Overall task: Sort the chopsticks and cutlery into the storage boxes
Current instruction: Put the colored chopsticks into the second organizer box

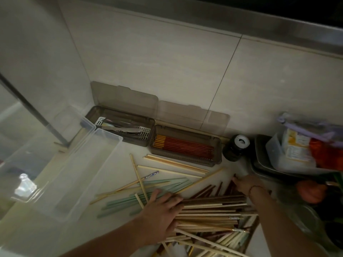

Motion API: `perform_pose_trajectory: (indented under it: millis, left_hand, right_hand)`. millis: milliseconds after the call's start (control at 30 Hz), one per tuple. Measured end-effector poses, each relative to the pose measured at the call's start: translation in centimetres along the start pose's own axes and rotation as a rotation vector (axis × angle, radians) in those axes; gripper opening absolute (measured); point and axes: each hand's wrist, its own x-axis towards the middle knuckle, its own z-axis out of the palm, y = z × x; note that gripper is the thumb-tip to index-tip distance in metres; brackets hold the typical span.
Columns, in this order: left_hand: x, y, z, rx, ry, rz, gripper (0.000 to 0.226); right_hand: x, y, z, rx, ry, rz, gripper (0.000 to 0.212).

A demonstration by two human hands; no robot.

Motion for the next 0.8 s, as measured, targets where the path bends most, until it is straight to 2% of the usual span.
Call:
perform_pose_trajectory:
  millis: [133,233,333,467,633,700,800]
  left_hand:
    - [-0.1,-0.4,0.6,0.007,0.072,0.062,0.051]
    - [-0.4,-0.4,0.8,0.001,0.120,0.058,0.050]
    - [-0.6,-0.6,1.0,-0.005,0.150,0.063,0.050]
    - [-0.7,-0.7,0.8,0.003,0.129,0.079,0.048]
    - [-0.6,-0.5,0.4,-0.012,0.065,0.037,0.051]
    - [-0.3,-0.1,-0.5,-0.093,0.082,-0.013,0.056]
    - [1.1,0.7,-2.9,-0.360,0.271,-0.108,0.065]
  right_hand:
    - [-0.5,0.5,-1.3,0.110,0.006,-0.031,0.041]
    - [-1.0,-0.1,-3.0,0.254,0.125,-0.085,0.034]
    - [-2.0,-0.9,-4.5,0.305,0.242,-0.177,0.036]
    - [-4.7,-2.2,-6.7,0.344,0.459,-0.323,0.028]
    - [-8.1,-2.5,-10.5,0.377,0.816,-0.461,0.033]
    - [-9.7,-2.5,-11.1,0.566,0.837,-0.466,0.028]
    - [-12.0,-2.8,-10.3,0.962,0.657,-0.433,0.028]
